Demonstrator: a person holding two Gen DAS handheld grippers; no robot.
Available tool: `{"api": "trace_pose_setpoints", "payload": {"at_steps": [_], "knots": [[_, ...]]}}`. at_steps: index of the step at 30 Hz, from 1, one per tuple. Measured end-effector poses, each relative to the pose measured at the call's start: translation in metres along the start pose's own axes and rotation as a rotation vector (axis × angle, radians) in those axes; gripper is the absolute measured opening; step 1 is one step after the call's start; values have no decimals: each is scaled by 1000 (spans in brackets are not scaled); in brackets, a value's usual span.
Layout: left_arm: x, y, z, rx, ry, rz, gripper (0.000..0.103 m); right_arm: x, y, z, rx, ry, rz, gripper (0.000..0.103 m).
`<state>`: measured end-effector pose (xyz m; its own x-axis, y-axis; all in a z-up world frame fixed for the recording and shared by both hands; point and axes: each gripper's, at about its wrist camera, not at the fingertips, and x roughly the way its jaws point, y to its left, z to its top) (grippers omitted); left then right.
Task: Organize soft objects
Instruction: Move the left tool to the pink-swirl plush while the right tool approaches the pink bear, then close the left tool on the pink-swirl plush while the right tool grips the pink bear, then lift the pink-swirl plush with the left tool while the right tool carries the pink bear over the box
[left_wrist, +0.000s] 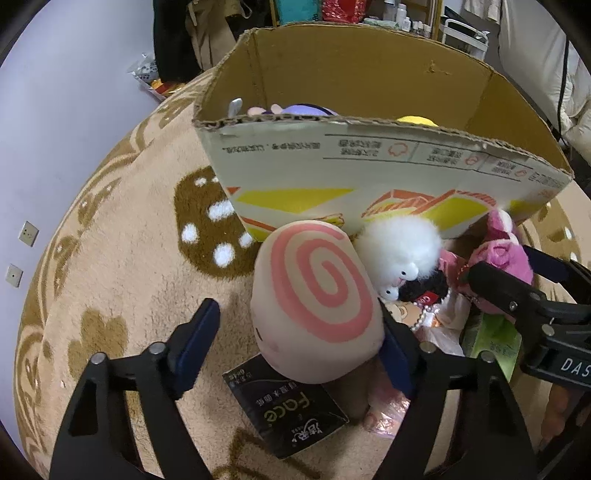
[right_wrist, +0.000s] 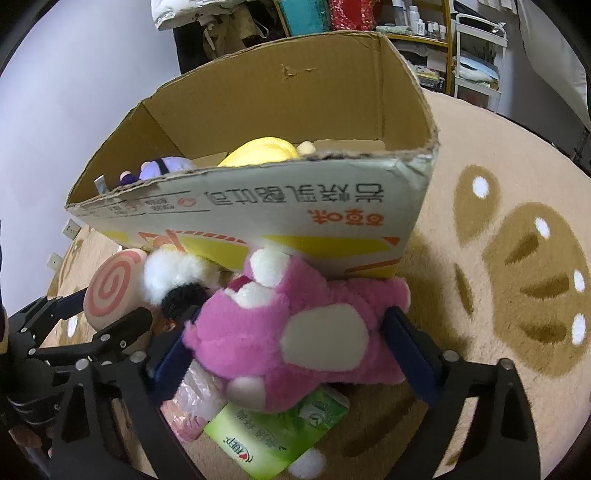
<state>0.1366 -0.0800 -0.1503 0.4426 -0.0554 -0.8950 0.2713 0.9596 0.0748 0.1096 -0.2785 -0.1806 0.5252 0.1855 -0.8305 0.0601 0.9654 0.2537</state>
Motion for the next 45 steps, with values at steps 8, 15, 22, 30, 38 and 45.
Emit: {"api": "trace_pose_setpoints", "payload": {"at_steps": [8, 15, 22, 30, 38, 45], "knots": [[-8, -9, -4, 13, -15, -35, 47, -13, 10, -13, -62, -8, -36, 86], [-18, 6, -8, -50, -28, -23, 43, -31, 6, -16, -40, -53, -33, 86], [-36, 19, -15, -80, -47, -10, 40, -59, 4, -15, -41, -140, -31, 86], [-77, 28, -19, -95, -178, 44, 40, -101, 18, -13, -58, -266, -23, 86], [-129, 33, -18, -97, -351, 51, 40, -146, 29, -14, -95, -443, -36, 86], [-163, 26, -6, -49, -479, 77, 40, -159, 33, -3, -101, -532, -27, 86]]}}
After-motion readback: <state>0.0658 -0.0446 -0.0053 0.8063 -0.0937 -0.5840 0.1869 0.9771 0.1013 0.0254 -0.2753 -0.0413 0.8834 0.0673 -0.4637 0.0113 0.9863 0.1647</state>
